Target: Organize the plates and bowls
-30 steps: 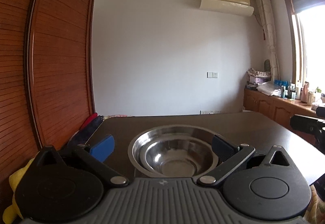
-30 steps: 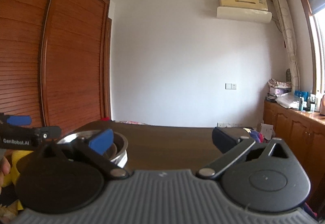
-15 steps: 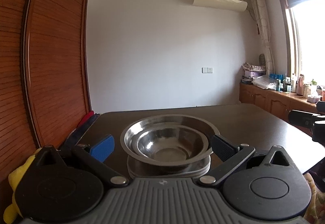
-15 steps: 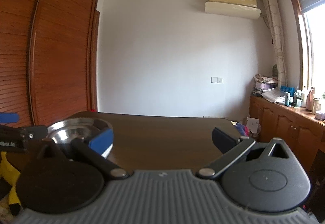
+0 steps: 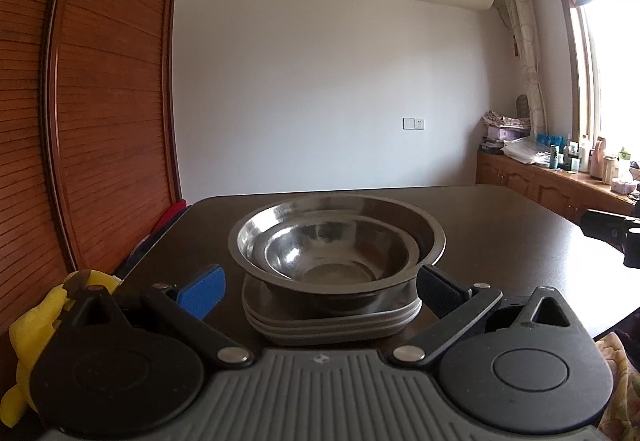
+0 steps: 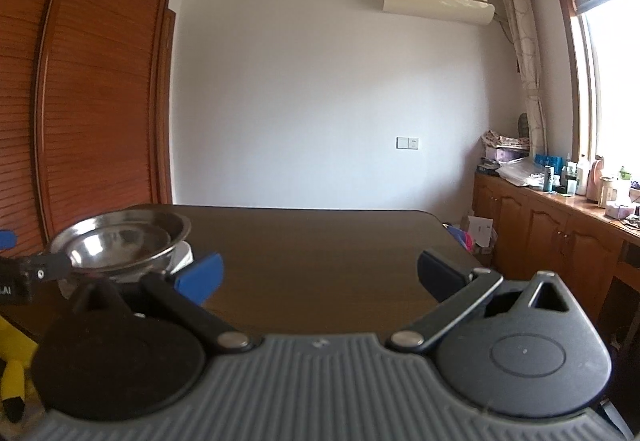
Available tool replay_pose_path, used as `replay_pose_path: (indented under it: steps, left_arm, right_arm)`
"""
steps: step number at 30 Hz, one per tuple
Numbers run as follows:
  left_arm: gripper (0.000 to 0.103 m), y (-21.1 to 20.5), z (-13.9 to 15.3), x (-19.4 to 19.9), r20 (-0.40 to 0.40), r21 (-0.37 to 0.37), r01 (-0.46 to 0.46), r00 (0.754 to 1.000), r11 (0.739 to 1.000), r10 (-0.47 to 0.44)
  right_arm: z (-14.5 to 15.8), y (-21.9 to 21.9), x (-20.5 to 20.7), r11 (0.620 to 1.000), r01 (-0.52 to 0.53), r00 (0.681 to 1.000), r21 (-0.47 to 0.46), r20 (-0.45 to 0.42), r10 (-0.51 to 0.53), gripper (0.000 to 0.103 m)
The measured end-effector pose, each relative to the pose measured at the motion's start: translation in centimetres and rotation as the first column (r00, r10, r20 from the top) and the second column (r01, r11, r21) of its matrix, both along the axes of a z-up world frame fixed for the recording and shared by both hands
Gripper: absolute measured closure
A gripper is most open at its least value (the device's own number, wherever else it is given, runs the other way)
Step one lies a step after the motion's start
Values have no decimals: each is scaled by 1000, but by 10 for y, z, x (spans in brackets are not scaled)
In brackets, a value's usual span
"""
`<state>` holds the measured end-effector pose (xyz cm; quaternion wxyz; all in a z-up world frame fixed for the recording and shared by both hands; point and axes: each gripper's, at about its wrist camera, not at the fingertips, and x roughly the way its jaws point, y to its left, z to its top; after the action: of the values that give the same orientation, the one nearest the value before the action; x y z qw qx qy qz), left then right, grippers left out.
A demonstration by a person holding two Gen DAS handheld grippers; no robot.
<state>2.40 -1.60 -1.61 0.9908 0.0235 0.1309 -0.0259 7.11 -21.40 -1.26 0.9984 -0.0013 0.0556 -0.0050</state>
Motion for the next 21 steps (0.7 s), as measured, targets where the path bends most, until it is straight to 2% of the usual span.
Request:
replay_pose_path:
  steps: [21]
  left_arm:
    - [0, 2, 1, -3, 3, -2, -8, 1000, 1000, 8]
  right_arm:
    - [1, -2, -3, 1000, -6, 1000, 2, 5, 6, 0]
